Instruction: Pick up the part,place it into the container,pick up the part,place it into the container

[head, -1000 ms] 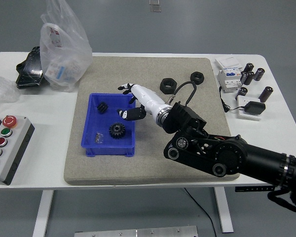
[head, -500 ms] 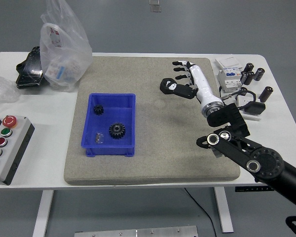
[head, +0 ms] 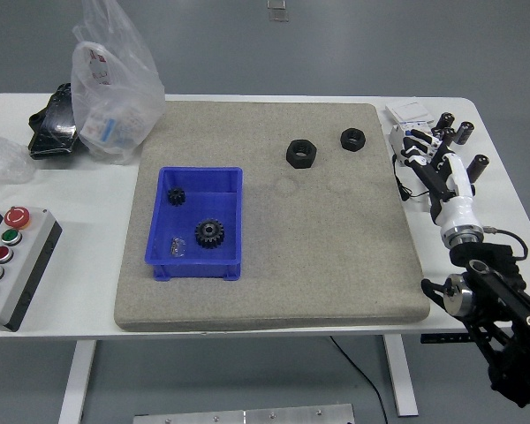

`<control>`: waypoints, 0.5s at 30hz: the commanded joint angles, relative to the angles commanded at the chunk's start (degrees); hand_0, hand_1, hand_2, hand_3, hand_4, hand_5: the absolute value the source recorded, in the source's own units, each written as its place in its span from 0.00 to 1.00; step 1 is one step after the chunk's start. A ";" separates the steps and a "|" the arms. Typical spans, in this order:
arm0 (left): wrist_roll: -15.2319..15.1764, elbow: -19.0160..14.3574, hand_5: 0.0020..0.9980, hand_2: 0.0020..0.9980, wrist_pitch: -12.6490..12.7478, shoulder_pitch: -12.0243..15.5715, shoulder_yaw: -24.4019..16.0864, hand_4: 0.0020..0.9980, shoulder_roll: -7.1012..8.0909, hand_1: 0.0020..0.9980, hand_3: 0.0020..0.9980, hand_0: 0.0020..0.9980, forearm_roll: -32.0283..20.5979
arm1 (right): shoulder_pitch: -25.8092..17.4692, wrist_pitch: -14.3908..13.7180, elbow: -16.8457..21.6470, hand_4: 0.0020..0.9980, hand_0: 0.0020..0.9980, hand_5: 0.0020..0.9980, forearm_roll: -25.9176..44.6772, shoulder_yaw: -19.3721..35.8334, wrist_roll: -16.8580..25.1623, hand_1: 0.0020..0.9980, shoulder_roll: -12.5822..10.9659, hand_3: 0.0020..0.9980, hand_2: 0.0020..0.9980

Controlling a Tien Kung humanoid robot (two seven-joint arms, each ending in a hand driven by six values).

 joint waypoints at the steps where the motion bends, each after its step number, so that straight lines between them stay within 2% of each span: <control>1: -0.05 0.00 0.07 0.54 -0.01 0.05 0.05 0.54 0.09 0.55 0.62 0.69 -0.01 | -0.62 0.18 0.06 0.71 0.77 0.39 1.39 0.37 1.27 0.72 0.00 0.70 0.73; 7: -0.90 0.00 0.08 0.54 -0.23 0.37 1.63 0.54 0.31 0.55 0.62 0.69 -1.15 | -1.80 -0.06 0.53 0.71 0.77 0.40 6.04 1.48 5.41 0.72 0.23 0.70 0.74; 15: -3.50 0.00 0.09 0.55 -0.62 0.28 7.88 0.54 0.76 0.57 0.62 0.69 -6.42 | -2.65 0.10 1.44 0.71 0.75 0.41 7.50 3.41 7.54 0.72 0.31 0.70 0.74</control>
